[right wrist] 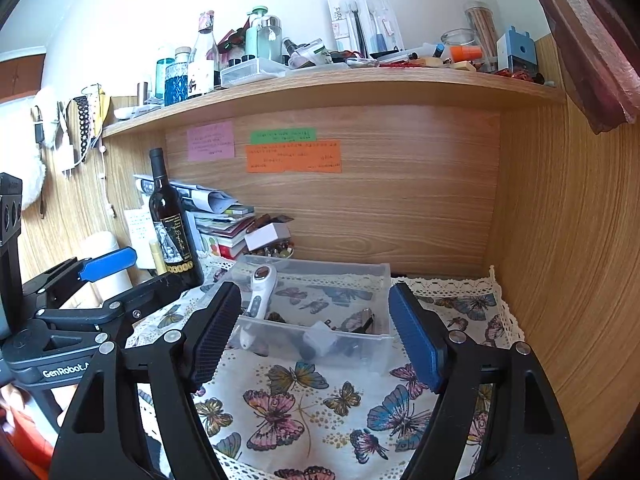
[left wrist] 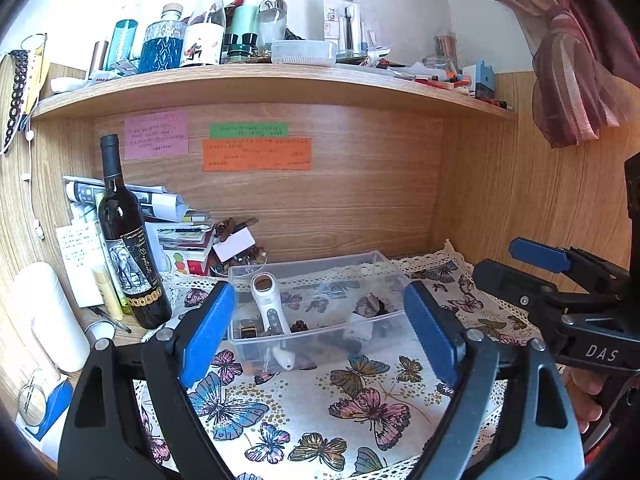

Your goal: Organize rigid objects

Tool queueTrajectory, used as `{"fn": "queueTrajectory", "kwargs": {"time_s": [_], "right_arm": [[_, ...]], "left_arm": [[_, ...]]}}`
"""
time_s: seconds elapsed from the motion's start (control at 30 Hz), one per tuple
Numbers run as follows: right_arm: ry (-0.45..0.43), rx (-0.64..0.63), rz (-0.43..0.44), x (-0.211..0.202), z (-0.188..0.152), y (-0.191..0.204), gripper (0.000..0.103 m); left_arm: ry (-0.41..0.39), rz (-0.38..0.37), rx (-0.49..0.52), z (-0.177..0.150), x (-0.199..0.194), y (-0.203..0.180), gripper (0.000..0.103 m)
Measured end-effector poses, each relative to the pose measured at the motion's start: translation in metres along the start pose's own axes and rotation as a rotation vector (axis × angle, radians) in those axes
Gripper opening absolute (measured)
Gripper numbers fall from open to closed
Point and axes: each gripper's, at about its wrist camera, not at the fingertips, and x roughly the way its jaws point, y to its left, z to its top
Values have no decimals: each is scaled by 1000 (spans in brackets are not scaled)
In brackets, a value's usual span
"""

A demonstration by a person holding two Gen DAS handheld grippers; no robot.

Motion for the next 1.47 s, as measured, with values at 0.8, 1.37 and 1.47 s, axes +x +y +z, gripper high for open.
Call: {"fn": "queueTrajectory", "kwargs": {"time_s": [0.8, 1.37, 1.47], "right_arm": [[5, 11, 1, 1, -2, 2, 85], [21, 14, 3, 4, -3, 2, 86], [22, 16, 1, 5, -3, 1, 86]], "left_arm": [[-12, 26, -28, -1, 0, 3, 96], [5, -12, -28, -2, 5, 5, 96], [13, -19, -31, -2, 6, 6, 96]]}}
